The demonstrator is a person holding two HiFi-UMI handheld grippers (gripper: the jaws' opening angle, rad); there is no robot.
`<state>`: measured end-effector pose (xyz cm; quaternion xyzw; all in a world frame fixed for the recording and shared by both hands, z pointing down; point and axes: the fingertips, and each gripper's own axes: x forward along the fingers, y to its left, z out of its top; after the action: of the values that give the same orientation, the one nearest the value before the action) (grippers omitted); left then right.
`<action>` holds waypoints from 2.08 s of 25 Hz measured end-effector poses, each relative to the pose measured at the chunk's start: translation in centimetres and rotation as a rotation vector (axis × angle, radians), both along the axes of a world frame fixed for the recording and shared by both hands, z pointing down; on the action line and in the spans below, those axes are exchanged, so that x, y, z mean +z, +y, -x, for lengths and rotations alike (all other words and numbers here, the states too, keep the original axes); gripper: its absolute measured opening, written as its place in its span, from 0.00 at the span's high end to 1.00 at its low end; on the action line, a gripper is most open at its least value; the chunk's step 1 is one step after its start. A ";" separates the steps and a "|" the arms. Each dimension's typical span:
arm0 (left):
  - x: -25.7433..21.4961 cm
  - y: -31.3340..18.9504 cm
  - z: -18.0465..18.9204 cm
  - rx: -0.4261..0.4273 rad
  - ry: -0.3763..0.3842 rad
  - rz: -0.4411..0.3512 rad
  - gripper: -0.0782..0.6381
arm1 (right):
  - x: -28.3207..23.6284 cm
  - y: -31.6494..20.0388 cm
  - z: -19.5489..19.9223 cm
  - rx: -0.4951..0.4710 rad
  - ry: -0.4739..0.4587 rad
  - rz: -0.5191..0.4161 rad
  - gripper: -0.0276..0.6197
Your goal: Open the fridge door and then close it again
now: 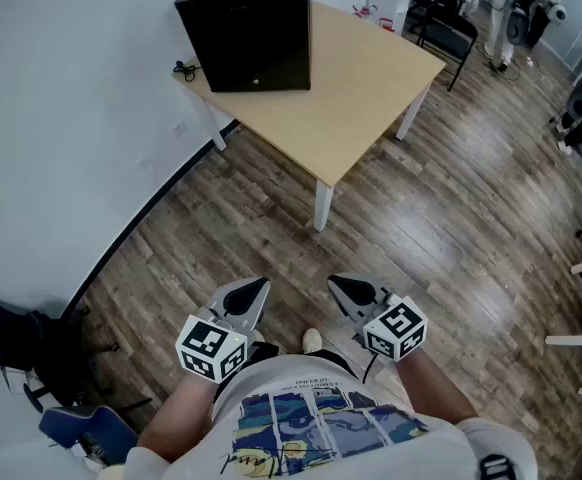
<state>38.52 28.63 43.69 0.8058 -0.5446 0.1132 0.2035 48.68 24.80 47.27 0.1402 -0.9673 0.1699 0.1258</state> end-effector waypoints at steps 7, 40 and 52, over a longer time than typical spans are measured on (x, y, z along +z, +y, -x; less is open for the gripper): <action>-1.1 -3.1 2.5 0.004 0.004 -0.047 0.88 | -0.7 -4.2 1.8 0.001 0.032 -0.049 0.94; -1.1 -16.0 32.9 0.093 0.092 -0.107 0.87 | -3.3 -17.4 32.8 0.062 0.108 -0.093 0.93; -3.1 -28.0 37.8 0.052 0.056 -0.108 0.87 | -9.6 -34.0 41.6 -0.151 0.103 -0.286 0.92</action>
<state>0.68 0.67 40.55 0.8322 -0.5230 0.0661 0.1718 7.03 -9.15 37.63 0.0920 -0.9817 0.0131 0.1662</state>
